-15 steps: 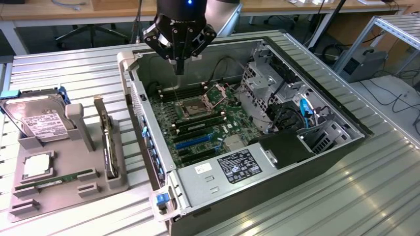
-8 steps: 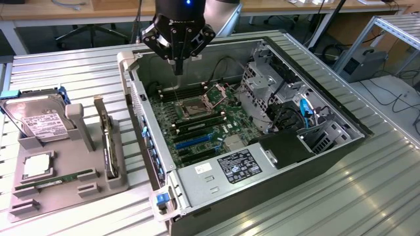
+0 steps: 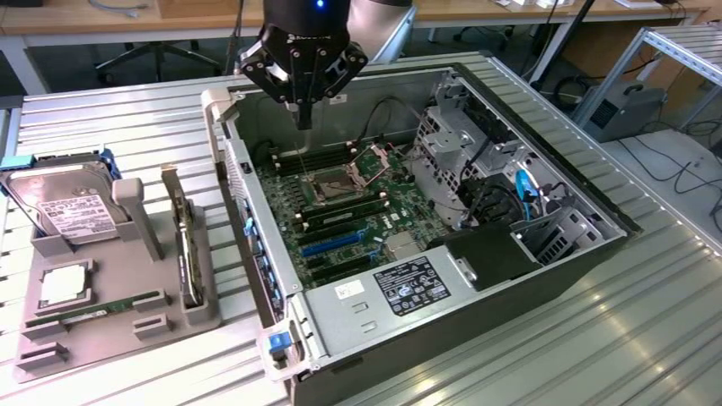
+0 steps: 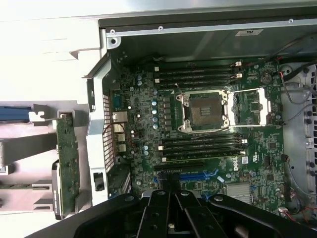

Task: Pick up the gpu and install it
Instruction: 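Reach for the gpu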

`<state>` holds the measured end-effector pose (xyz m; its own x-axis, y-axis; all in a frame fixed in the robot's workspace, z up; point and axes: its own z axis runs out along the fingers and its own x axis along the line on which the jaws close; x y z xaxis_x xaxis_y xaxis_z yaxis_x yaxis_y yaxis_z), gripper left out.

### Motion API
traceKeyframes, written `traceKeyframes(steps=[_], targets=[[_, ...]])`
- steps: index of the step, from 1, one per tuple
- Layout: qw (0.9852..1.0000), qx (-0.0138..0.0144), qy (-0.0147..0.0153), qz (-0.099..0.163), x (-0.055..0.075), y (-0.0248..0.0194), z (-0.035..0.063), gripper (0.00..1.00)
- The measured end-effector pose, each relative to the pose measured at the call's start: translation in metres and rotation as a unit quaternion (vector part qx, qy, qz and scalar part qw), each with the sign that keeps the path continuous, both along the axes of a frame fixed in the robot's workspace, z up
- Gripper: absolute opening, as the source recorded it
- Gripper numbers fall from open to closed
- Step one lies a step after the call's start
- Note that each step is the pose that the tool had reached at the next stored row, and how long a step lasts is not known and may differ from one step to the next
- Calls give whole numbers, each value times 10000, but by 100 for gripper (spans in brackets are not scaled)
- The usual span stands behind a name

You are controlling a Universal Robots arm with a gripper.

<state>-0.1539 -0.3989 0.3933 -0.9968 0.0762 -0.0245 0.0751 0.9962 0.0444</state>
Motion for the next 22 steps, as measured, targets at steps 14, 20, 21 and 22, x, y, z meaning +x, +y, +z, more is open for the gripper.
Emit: traceKeyframes(steps=[14,20,21,22], targets=[[10000,0,0,0,-45,0,0,11],[10000,0,0,0,-59,0,0,11],[10000,0,0,0,-62,0,0,11],[10000,0,0,0,-65,0,0,11]])
